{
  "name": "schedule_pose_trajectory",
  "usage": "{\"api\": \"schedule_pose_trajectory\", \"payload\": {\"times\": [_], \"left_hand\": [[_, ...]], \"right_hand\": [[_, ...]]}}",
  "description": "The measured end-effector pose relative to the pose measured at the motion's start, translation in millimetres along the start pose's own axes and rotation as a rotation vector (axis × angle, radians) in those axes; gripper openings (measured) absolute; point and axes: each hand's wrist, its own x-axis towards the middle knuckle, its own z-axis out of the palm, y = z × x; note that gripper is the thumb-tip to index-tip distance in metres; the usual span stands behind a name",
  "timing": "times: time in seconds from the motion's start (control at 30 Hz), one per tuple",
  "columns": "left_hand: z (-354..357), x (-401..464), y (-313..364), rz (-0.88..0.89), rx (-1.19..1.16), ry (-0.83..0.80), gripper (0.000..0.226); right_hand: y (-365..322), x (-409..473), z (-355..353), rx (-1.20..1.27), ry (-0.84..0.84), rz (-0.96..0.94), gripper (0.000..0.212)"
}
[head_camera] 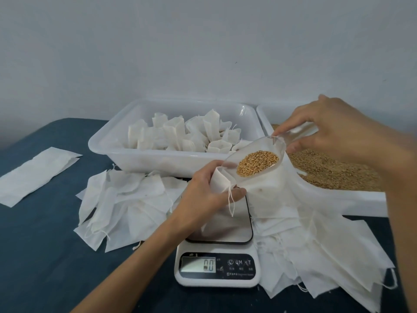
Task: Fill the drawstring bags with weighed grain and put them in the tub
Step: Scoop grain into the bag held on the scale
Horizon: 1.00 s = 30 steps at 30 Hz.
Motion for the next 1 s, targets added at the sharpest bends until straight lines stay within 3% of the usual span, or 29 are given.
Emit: {"api": "schedule_pose_trajectory", "payload": {"times": [0.37,0.67,1.0], "left_hand": [[5.9,-2.0,5.0,0.002,0.046,0.065,0.044],[8.3,-5.5,8.5,-0.049,-0.02,0.0,0.062],[7.7,-5.4,9.8,-0.033,-0.018,-0.007,0.059]], "right_hand": [[-8.6,-1.7,1.6,-0.03,-0.01,0.022,0.039],[-11.0,-1.0,1.1,-0.153,0.018,0.004,0.04],[-11.6,-2.6,3.8,-0.26,0.07,-0.03,0.035]]}}
